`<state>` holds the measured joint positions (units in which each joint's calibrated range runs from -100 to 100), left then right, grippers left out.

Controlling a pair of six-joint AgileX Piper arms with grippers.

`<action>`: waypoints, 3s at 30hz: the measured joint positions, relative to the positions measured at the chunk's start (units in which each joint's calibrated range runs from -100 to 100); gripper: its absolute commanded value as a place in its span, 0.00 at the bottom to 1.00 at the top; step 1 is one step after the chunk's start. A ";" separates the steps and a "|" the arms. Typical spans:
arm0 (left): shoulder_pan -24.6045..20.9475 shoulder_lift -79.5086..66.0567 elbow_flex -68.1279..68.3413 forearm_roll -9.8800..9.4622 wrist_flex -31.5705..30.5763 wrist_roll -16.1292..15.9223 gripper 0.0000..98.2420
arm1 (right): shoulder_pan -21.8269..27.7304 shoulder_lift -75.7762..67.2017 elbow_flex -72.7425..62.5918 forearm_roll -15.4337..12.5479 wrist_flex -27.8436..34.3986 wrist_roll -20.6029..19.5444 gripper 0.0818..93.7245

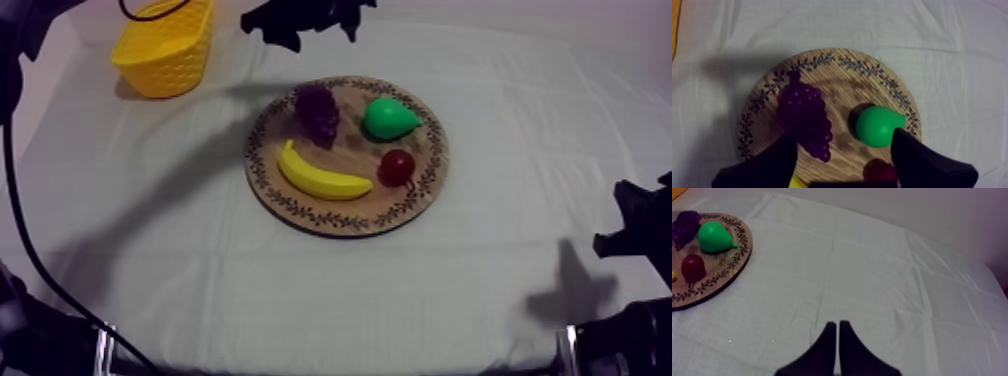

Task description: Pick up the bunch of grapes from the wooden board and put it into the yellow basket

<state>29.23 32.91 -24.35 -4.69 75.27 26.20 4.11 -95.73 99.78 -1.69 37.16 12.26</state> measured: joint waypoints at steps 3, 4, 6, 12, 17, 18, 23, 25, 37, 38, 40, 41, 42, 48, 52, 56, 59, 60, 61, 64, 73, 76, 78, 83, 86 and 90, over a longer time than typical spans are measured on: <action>0.00 0.13 -0.36 -0.19 -0.37 0.25 0.83 | 0.00 0.00 0.00 0.00 0.00 0.00 0.00; 0.02 0.13 -0.45 -0.27 -0.47 0.34 0.84 | 0.00 0.00 0.00 0.00 0.00 0.00 0.00; 0.05 0.26 -0.50 -0.39 -0.55 0.47 0.85 | 0.00 0.00 0.00 0.00 0.00 0.00 0.00; -0.03 0.61 0.08 -0.71 -0.71 1.23 0.87 | 0.00 0.00 0.00 0.00 0.00 0.00 0.00; -0.29 1.51 1.34 -0.89 -0.83 1.55 0.88 | 0.00 0.00 0.00 0.00 0.00 0.00 0.00; -0.33 1.83 1.58 -0.89 -0.83 1.60 0.88 | 0.00 0.00 0.00 0.00 0.00 0.00 0.00; -0.81 3.53 2.73 -0.89 -2.20 1.70 0.88 | 0.00 0.00 0.00 0.00 0.00 0.00 0.00; -0.89 4.51 2.80 -0.89 -2.53 1.54 0.88 | 0.00 0.00 0.00 0.00 0.16 0.00 0.00; -1.06 12.23 0.59 -0.13 -3.39 0.95 0.87 | 0.00 0.00 0.00 0.00 0.05 0.03 0.00; -1.06 12.72 0.39 -0.07 -3.39 0.91 0.87 | 0.00 0.00 0.00 0.00 0.05 0.03 0.00; -1.06 13.47 -0.18 0.05 -3.50 0.78 0.87 | 0.00 0.00 0.00 0.00 0.05 0.03 0.00; -1.03 13.77 -0.25 0.13 -3.50 0.78 0.87 | 0.00 0.00 0.00 0.00 0.05 0.03 0.00; -1.03 14.19 -0.43 0.27 -3.50 0.74 0.87 | 0.00 0.00 0.00 0.00 0.05 0.03 0.00; -1.27 16.97 -2.07 1.05 -3.51 0.11 0.87 | 0.00 0.00 0.00 0.00 0.05 0.03 0.00; -1.53 18.91 -3.31 1.57 -3.47 -0.30 0.86 | 0.00 0.00 0.00 0.00 0.05 0.03 0.00; -1.69 20.79 -4.54 2.27 -3.49 -0.76 0.86 | 0.00 0.00 0.00 0.00 0.05 0.03 0.00; -1.77 21.93 -5.35 2.60 -3.48 -1.14 0.85 | 0.00 0.00 0.00 0.00 0.05 0.03 0.00; -1.77 22.12 -5.42 2.60 -3.57 -1.22 0.85 | 0.00 0.00 0.00 0.00 0.05 0.03 0.00; -1.77 22.11 -5.52 2.68 -3.57 -1.25 0.84 | 0.00 0.00 0.00 0.00 0.05 0.03 0.00; -1.77 21.86 -4.79 2.81 -4.55 -1.33 0.80 | 0.00 0.00 0.00 0.00 0.05 0.03 0.00; -2.16 19.88 0.10 4.28 -9.49 -2.73 0.66 | 0.00 0.00 0.00 0.00 0.05 0.03 0.00; -2.33 19.60 1.36 4.69 -11.16 -3.65 0.51 | 0.00 0.00 0.00 0.00 0.05 0.03 0.00; -2.33 19.54 1.68 4.69 -11.47 -3.93 0.44 | 0.00 0.00 0.00 0.00 0.05 0.03 0.00; -2.20 19.40 1.75 4.69 -11.99 -4.11 0.40 | 0.00 0.00 0.00 0.00 0.05 0.03 0.00; -2.08 19.07 2.24 4.69 -12.62 -4.26 0.40 | 0.00 0.00 0.00 0.00 0.05 0.03 0.00; -2.01 16.93 4.60 4.99 -14.95 -4.57 0.39 | 0.00 0.00 0.00 0.00 0.05 0.03 0.00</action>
<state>27.22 49.84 -19.75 0.30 60.32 21.63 4.11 -95.73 99.78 -1.69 37.21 12.29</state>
